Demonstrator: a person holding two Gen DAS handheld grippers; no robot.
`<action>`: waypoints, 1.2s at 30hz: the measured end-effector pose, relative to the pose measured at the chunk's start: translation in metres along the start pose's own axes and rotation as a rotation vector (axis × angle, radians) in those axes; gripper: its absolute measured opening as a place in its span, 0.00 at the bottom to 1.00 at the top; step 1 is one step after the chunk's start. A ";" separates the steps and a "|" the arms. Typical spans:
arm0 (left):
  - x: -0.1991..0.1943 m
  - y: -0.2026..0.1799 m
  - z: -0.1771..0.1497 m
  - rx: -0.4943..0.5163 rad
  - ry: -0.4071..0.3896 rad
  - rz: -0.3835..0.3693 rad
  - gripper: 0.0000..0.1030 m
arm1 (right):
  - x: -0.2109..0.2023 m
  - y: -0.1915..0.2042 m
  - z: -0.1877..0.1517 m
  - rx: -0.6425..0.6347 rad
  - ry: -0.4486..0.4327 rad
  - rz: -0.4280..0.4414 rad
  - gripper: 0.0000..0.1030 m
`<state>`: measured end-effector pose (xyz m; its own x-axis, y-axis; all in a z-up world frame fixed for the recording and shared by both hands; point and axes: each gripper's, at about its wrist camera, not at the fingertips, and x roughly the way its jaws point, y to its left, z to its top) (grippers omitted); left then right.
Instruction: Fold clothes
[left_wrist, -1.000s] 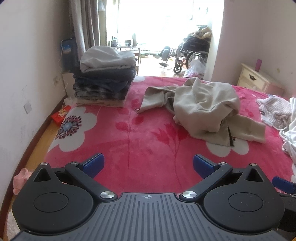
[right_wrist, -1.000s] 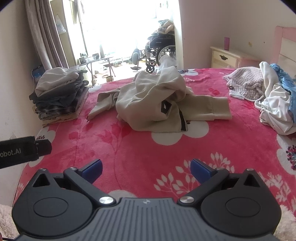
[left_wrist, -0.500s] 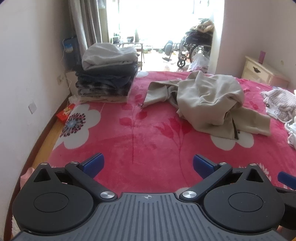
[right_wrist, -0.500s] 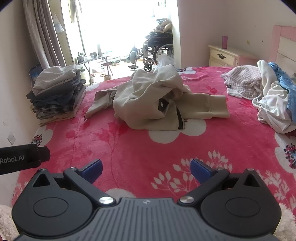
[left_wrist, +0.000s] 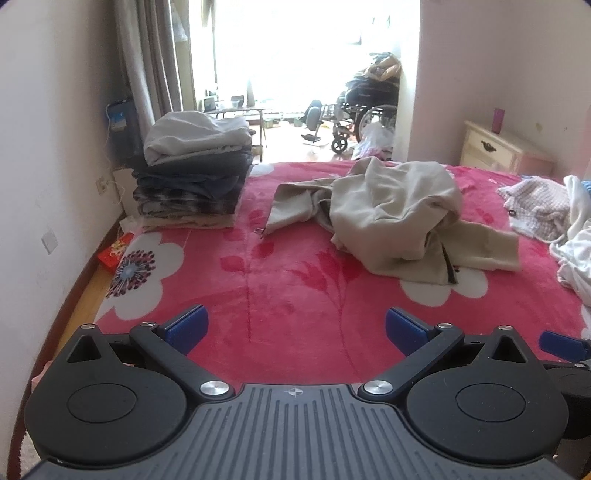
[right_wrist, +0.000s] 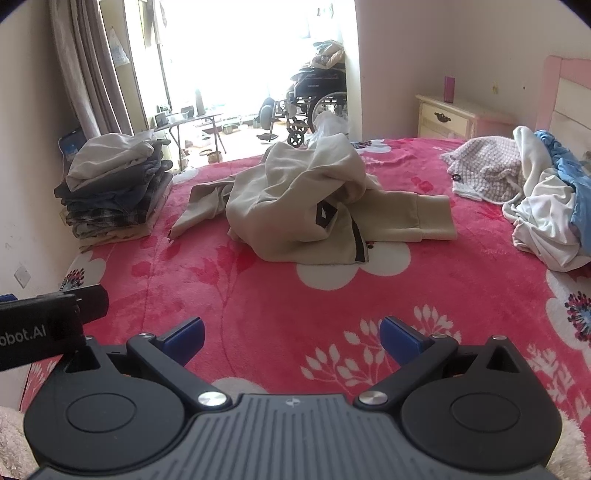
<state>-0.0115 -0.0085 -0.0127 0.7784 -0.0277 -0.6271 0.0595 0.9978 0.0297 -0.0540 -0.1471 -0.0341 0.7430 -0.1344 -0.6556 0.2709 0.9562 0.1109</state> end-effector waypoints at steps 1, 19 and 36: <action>0.000 0.001 0.000 -0.008 0.004 0.001 1.00 | 0.000 0.000 0.000 0.000 -0.001 -0.002 1.00; 0.003 0.007 -0.001 -0.036 0.020 0.009 1.00 | 0.001 -0.001 -0.003 -0.001 0.004 -0.008 1.00; 0.037 0.010 0.007 -0.052 0.000 -0.049 1.00 | 0.017 -0.017 -0.011 0.015 -0.038 0.015 1.00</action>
<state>0.0223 0.0000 -0.0304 0.7753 -0.0762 -0.6270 0.0645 0.9971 -0.0414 -0.0531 -0.1632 -0.0552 0.7698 -0.1303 -0.6248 0.2685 0.9542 0.1318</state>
